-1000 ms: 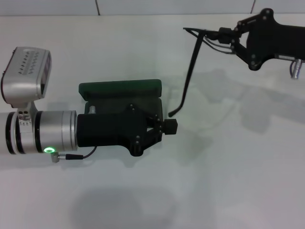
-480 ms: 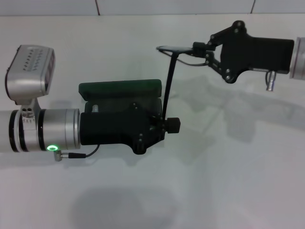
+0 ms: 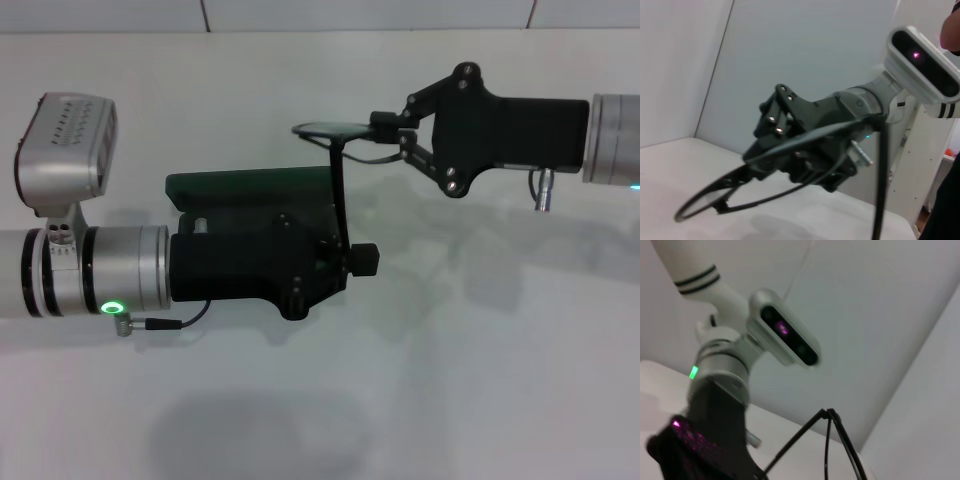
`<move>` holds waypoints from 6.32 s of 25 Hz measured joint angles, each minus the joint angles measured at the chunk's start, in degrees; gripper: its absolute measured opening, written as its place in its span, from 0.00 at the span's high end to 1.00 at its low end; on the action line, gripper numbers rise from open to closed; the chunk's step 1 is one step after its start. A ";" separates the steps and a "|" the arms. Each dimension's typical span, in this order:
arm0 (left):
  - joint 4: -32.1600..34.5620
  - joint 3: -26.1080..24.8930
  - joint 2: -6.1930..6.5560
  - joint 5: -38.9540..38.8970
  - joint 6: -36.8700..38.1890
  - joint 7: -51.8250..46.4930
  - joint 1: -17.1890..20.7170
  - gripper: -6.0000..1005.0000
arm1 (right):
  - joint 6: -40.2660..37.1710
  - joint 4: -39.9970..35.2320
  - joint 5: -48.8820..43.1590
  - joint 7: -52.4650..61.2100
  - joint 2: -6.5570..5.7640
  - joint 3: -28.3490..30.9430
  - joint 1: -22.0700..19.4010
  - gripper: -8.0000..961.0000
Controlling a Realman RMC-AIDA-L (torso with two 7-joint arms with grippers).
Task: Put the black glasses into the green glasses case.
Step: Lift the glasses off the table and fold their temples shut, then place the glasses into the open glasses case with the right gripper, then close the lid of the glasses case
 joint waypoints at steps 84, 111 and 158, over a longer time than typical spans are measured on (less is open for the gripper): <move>5.38 -0.43 2.67 2.38 -3.76 -1.35 7.26 0.99 | 1.36 2.35 7.89 10.04 -0.29 -7.02 1.12 0.95; 13.41 -0.62 6.06 3.14 -9.84 -2.79 16.22 0.99 | 31.73 5.63 8.78 27.68 -0.01 -37.34 15.90 0.95; 12.68 -3.62 4.37 2.90 -14.77 -8.55 11.51 0.96 | -3.15 11.44 5.49 22.36 -2.09 -0.42 -10.86 0.48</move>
